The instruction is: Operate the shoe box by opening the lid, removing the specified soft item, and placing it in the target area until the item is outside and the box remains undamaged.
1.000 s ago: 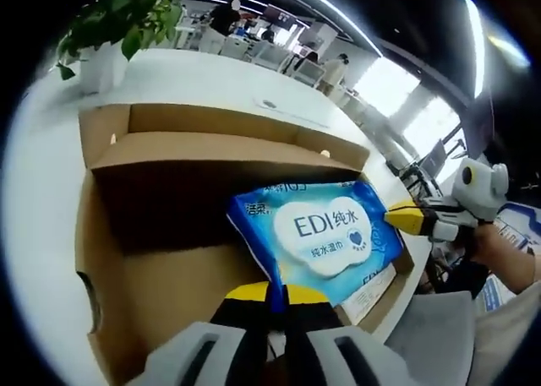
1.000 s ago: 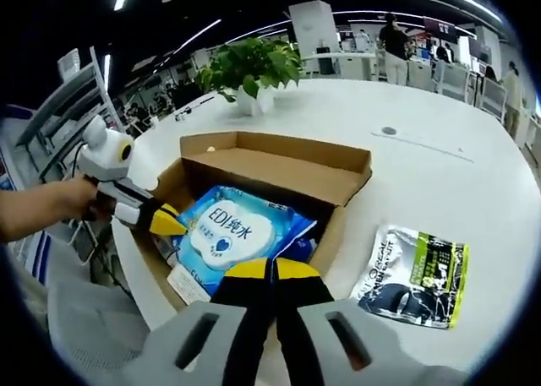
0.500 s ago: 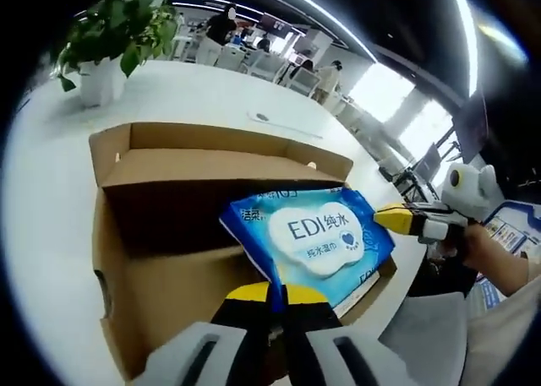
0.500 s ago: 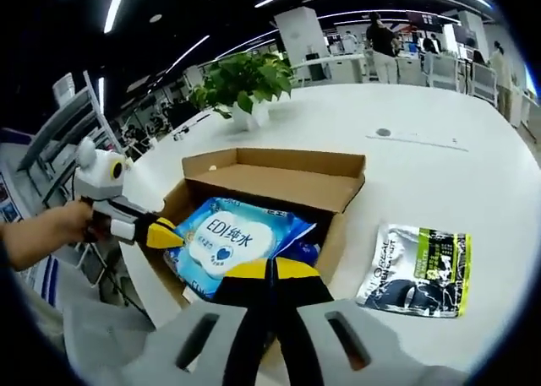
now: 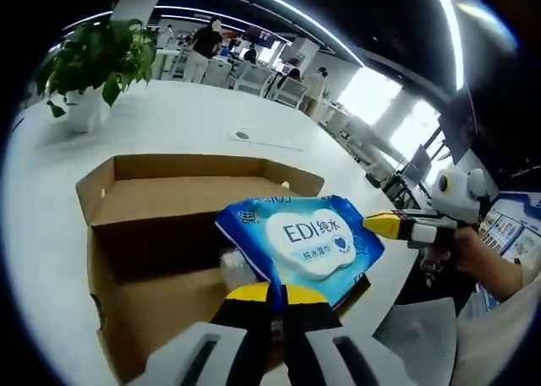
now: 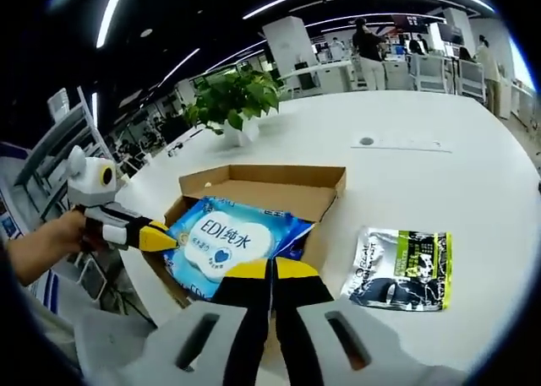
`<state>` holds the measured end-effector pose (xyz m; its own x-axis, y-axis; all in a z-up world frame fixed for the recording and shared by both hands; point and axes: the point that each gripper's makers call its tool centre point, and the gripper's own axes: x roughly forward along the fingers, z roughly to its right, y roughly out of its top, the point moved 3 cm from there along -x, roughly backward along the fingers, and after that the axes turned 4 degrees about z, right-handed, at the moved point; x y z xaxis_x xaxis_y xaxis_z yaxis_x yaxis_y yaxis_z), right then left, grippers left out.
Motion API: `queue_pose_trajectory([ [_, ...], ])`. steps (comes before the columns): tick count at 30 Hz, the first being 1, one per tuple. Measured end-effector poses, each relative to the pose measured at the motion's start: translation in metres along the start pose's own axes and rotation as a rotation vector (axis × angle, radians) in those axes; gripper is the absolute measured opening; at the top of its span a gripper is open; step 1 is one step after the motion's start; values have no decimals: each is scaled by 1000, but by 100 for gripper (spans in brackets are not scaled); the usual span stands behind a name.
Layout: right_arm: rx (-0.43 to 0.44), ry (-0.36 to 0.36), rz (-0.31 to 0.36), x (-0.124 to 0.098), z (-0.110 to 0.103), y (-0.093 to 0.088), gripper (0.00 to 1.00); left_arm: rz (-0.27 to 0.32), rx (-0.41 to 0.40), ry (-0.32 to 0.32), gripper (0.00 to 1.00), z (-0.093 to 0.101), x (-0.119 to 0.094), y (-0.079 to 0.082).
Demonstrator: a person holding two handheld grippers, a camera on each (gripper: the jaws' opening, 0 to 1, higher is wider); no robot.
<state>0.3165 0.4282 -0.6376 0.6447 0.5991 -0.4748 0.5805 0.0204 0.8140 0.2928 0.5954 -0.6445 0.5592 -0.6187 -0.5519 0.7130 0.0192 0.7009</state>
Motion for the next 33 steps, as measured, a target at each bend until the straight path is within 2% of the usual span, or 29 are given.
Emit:
queue_pose_trajectory([
  [15,74,-90,41,-35,39,8,0,-3,45,-51,2,34,32,13],
  [33,138,-163,71,-71,85,11,0,-19,114,-99,2,81,73,25],
])
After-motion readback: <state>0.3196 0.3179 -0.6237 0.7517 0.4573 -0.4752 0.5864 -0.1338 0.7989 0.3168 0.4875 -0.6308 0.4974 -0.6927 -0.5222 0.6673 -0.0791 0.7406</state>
